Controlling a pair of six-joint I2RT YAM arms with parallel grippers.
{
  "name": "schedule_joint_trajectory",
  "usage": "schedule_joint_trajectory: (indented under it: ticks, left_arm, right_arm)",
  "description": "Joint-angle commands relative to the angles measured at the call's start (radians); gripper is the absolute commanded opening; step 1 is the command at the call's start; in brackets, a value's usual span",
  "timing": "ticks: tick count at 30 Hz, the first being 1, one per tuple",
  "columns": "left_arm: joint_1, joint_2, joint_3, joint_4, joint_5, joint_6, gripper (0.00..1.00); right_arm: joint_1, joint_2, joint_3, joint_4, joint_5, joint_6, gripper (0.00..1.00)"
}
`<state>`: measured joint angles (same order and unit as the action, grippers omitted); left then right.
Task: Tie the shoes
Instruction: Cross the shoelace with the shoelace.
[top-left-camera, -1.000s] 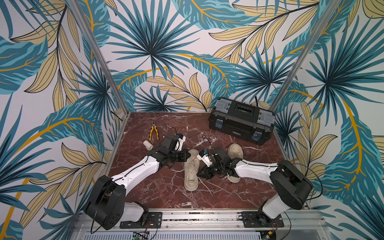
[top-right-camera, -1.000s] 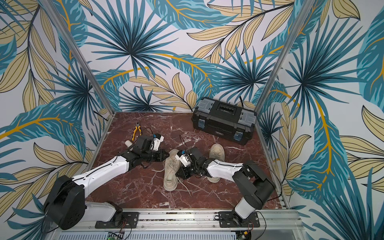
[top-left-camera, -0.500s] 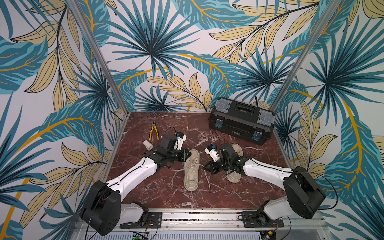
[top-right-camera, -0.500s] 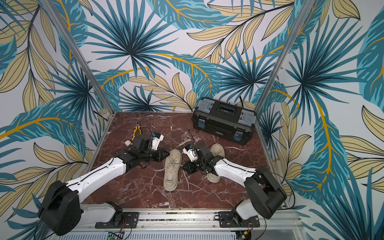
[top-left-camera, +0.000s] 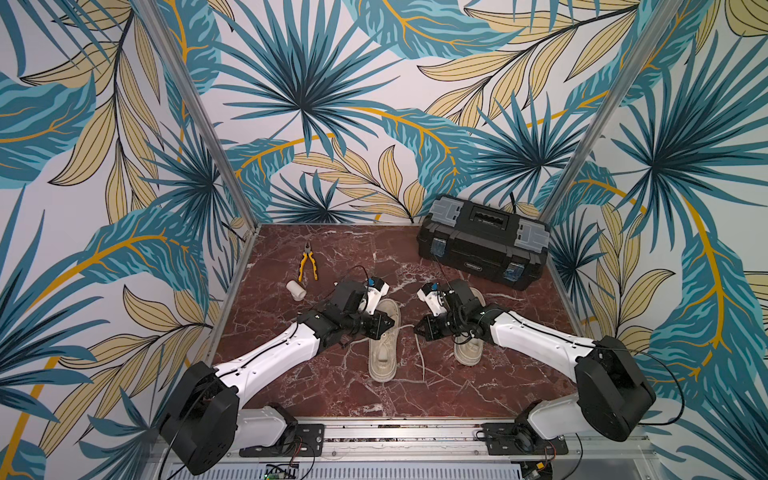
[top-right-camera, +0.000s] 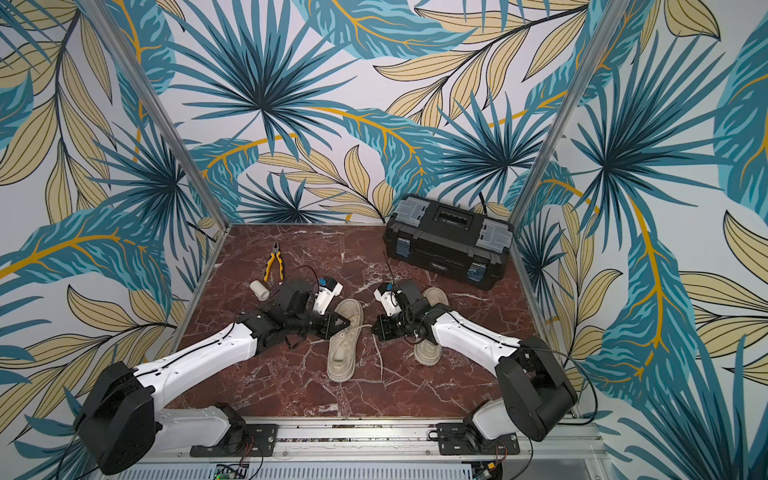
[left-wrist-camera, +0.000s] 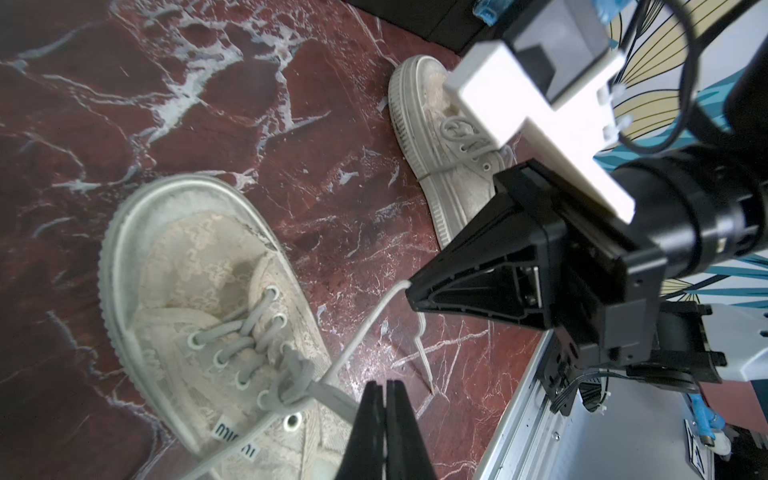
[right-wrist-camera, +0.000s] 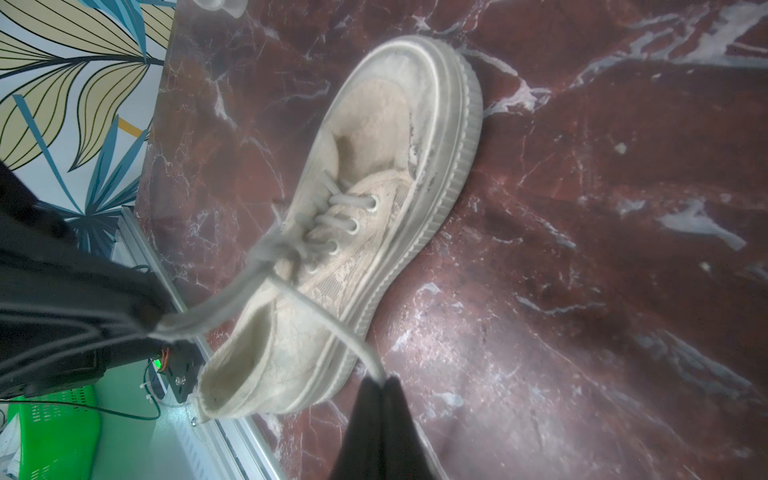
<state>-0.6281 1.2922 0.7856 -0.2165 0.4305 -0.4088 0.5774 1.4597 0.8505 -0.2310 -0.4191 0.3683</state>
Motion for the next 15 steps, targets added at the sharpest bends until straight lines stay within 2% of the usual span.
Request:
schedule_joint_trajectory:
  ticks: [1, 12, 15]
  left_arm:
    - [-0.029, 0.011, -0.036, 0.055, 0.009, 0.004, 0.0]
    - [-0.099, 0.134, -0.046, 0.148, 0.0, -0.045, 0.0]
    - [-0.108, 0.151, -0.045, 0.167, 0.007, -0.052, 0.03]
  right_arm:
    - [0.009, 0.021, 0.034, -0.03, -0.002, 0.023, 0.0]
    - [0.049, 0.063, 0.082, 0.003, -0.012, 0.042, 0.0]
    - [0.055, 0.071, 0.087, 0.04, -0.015, 0.038, 0.0]
